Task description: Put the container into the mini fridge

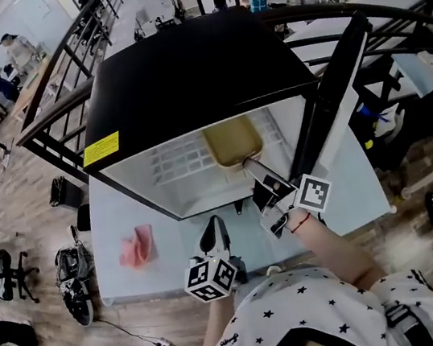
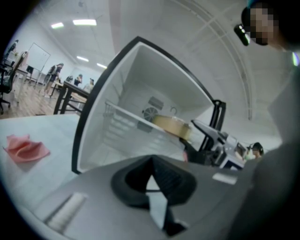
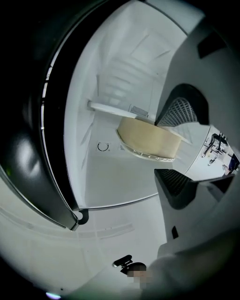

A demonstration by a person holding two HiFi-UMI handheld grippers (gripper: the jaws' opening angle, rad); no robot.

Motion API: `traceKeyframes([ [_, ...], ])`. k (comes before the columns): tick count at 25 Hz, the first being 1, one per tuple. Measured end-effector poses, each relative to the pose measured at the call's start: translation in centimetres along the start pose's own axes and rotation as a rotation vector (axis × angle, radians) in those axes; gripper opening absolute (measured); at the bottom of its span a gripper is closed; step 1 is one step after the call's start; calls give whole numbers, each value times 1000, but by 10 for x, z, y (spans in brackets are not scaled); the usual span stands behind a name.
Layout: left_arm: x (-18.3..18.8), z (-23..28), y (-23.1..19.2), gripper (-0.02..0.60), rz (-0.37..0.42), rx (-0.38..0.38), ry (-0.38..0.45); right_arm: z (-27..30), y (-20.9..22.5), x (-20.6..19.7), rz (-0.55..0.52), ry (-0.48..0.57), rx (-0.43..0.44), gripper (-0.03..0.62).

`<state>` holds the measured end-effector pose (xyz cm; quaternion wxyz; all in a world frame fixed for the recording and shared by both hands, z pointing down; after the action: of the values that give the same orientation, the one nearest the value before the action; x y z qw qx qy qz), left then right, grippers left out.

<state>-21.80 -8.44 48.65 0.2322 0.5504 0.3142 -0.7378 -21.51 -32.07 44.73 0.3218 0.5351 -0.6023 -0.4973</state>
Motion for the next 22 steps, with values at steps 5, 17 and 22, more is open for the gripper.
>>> traceKeyframes([
  [5, 2, -5, 4, 6, 12, -14, 0, -11, -7, -7, -88, -15, -29, 241],
  [17, -3, -44, 0, 6, 9, -7, -4, -49, -24, -41, -449, -66, -217, 98],
  [22, -8, -64, 2, 6, 12, -12, -5, -62, -32, -63, -571, -116, -251, 46],
])
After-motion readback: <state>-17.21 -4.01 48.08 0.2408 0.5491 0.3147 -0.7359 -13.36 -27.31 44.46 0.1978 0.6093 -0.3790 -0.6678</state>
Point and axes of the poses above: the fingertips, and each gripper's own axes: z forward along the fingers, y to its right, x out of its top, the point moved 9 cm from there along -z, backward along the fingers, and after that the axes turned 14 degrees about z, right-handed, at the moved point
